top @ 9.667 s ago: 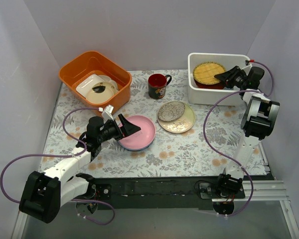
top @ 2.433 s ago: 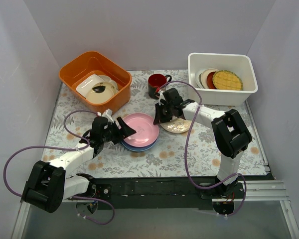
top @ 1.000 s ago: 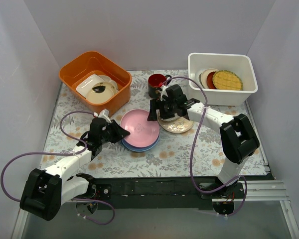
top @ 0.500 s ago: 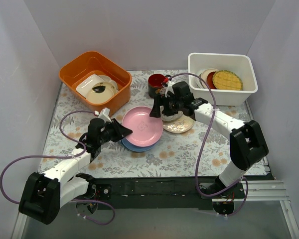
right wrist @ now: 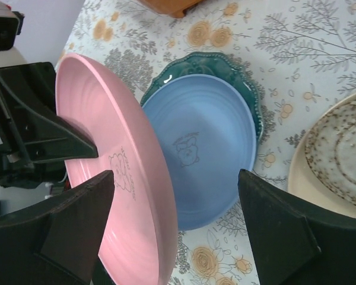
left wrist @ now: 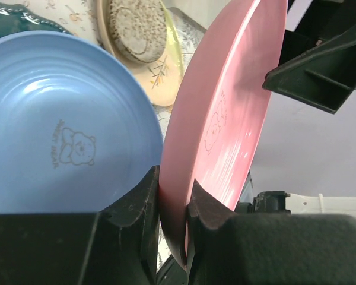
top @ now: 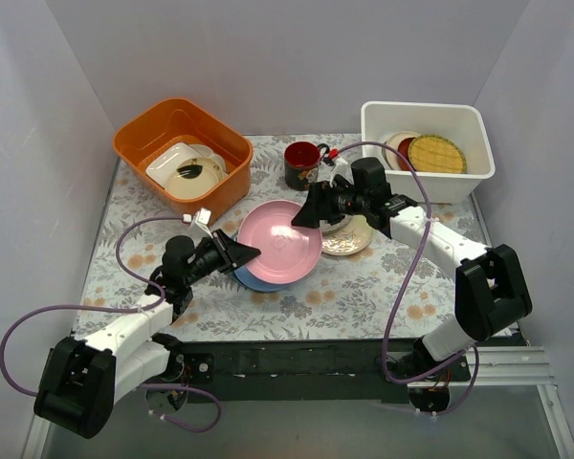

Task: Place the plates into the plastic bin on the countertop
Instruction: Pick up the plate at the center of the board.

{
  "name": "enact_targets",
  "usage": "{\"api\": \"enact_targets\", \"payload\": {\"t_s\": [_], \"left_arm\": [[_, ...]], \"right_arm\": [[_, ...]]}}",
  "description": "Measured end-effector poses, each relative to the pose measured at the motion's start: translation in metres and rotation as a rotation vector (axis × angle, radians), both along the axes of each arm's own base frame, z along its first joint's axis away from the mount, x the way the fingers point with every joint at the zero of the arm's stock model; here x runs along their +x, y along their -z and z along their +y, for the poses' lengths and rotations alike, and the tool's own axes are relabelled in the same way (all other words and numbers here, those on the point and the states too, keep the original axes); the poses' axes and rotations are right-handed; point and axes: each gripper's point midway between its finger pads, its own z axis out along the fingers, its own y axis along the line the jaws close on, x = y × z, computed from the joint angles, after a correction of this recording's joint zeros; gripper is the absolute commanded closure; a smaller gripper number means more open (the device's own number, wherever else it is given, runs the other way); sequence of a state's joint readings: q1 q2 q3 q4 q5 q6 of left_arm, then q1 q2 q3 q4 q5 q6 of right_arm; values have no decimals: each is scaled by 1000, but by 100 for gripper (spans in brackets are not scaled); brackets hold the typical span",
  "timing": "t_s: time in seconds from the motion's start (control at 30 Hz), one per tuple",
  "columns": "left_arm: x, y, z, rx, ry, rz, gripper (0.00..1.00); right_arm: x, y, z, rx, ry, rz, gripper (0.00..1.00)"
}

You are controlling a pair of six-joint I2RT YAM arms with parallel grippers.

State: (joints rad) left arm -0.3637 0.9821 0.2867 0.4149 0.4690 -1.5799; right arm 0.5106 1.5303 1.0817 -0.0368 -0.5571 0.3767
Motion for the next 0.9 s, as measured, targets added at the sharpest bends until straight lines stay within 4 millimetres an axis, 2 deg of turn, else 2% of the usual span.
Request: {"api": "enact_targets", "payload": {"t_s": [0.13,0.3,0.33,0.4,0.5,0.53,0.6,0.9], "left_arm": [[-3,-9,-3,-34,17,-30,100],[-4,-19,-4,-54,27,-64,100],[-5,-20,-4,-56,29,-68,100],[-5,-21,-4,-59,32,-74,100],[-5,-21,-4,-58,31,-73,100],[-5,-20,-4,-56,29,-71,100],[-5,-19,-4,-56,27,-64,100],[-5,-16,-2,-51,17,-45,100]], "right_arm": [[-9,-3,5,40,-50,17,13],[-16,-6,8,71,-86,27,30],[-17,-6,9,78,-91,32,39],[-19,-7,10,88,-104,38,47],[-23,-10,12,108,-123,48,71],[-24,-12,13,118,-132,49,87],[-25,-14,15,130,-147,39,99],[-26,-9,14,141,-159,53,99]]}}
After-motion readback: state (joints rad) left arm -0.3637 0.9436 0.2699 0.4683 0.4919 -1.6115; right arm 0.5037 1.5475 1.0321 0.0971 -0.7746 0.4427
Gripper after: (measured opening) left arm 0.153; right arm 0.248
